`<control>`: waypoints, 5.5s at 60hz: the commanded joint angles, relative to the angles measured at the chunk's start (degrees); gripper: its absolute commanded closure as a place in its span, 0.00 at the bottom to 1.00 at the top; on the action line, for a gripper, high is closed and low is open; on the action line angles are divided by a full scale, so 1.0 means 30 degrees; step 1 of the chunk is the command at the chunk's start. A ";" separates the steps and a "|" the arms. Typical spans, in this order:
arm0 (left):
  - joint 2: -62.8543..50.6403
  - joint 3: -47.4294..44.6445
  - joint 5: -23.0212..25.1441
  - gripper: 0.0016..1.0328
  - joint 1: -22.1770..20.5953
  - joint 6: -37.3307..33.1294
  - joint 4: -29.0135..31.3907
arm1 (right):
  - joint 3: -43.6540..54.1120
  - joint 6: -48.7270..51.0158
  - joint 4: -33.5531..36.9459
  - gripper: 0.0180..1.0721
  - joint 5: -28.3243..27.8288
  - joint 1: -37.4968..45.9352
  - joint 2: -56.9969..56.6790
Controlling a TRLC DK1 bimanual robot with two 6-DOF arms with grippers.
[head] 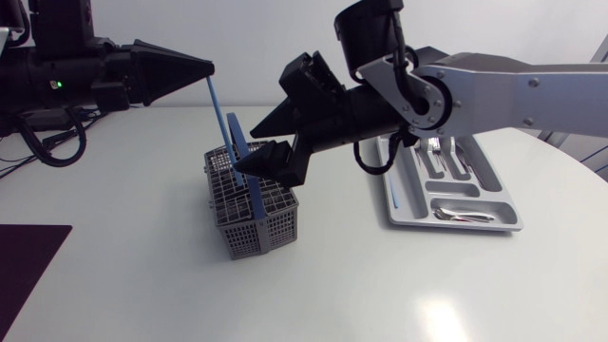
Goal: Unload the cutlery basket into the drawer organizer.
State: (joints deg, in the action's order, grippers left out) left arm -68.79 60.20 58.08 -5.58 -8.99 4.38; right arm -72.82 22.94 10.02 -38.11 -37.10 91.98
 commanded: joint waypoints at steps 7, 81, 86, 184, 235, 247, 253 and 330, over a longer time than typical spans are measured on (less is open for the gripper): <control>-0.0447 0.0703 0.0414 0.86 -0.0043 0.0098 0.0151 | -0.1216 -0.0615 -0.0206 0.33 0.0076 -0.0582 0.1272; -0.0565 0.2813 0.2113 0.11 0.4733 0.0684 0.0473 | -0.1978 -0.1406 0.1640 0.95 -0.0100 -0.0845 0.1243; -0.0652 0.2607 0.2611 0.17 0.5611 0.0713 0.0473 | -0.1861 -0.1553 0.1874 0.95 -0.0598 -0.0465 0.0862; -0.3348 -0.1143 -0.6383 0.85 0.1217 -0.9219 0.6303 | -0.1802 -0.3193 0.8847 0.95 -0.0393 1.2514 0.3850; -0.9647 -0.1963 -0.5826 0.84 0.4733 -0.3213 -0.8844 | -0.3618 -0.5888 0.8554 0.04 0.5994 1.2572 0.7424; -1.1844 -0.0615 -0.5797 0.84 0.4469 -0.2334 -0.9957 | -0.0454 -0.4570 0.6884 0.05 0.5056 1.0727 0.3147; -1.3338 0.0615 -0.5797 0.84 0.4352 -0.1660 -1.0221 | 0.1303 -0.3808 0.6093 0.11 0.4236 0.9057 0.1272; -1.6941 0.5508 -0.3746 0.86 0.3151 -0.4678 -0.2691 | 0.0630 -0.3398 0.4951 0.94 0.1482 0.1879 0.3791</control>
State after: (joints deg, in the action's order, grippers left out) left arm -121.86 79.61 46.28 3.14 -21.10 -4.40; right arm -68.40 14.13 25.23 -34.37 -31.83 101.80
